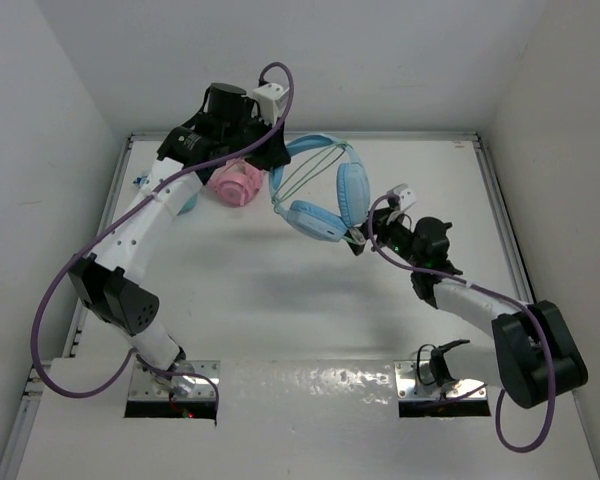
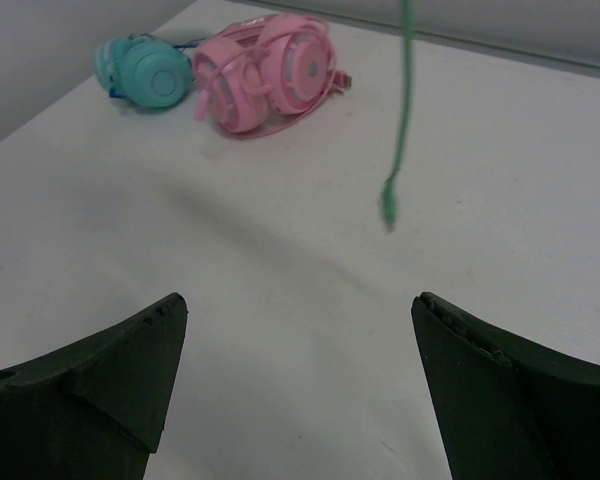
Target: Wrap the headphones
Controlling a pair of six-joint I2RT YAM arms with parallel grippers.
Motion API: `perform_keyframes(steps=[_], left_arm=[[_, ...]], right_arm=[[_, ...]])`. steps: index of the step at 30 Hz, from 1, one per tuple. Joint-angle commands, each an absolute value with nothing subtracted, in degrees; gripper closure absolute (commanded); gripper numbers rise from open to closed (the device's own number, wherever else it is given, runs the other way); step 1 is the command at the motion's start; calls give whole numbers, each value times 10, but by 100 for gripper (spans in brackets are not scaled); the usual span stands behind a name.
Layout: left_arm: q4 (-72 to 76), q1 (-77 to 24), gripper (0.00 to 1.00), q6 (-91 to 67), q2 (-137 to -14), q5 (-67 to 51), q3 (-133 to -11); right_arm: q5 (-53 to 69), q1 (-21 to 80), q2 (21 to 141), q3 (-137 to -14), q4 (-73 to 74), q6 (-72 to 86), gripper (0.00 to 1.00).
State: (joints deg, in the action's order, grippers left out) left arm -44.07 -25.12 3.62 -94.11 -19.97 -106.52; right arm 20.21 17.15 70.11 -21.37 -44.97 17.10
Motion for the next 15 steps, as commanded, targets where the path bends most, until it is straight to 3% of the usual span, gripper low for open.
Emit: perform_keyframes(steps=[1, 15], left_arm=[[-412, -248, 100, 17, -903, -215, -1092], [-415, -247, 100, 17, -909, -229, -1102]], right_arm=[[228, 185, 725, -243, -490, 183, 8], [181, 184, 824, -291, -534, 189, 13]])
